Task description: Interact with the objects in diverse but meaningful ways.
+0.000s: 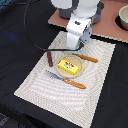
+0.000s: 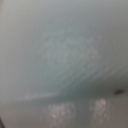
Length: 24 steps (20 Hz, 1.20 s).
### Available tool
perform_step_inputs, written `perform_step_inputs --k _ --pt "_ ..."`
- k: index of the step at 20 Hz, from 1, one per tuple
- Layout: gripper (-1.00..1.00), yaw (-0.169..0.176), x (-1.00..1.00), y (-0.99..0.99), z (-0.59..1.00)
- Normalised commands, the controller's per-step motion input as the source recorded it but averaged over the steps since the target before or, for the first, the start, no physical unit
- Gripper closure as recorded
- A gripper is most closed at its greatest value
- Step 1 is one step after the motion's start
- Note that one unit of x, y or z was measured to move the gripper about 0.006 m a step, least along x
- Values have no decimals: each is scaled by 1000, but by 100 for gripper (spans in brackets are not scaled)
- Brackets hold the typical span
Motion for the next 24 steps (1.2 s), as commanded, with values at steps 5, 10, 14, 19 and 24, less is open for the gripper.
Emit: perform_step_inputs --k 5,10,14,19,24 --pt "100 -1 446 156 986" --pt "100 0 313 -5 1000" --pt "100 0 66 -114 980" --pt "100 0 -163 -562 610" --pt "100 0 -466 -874 258"
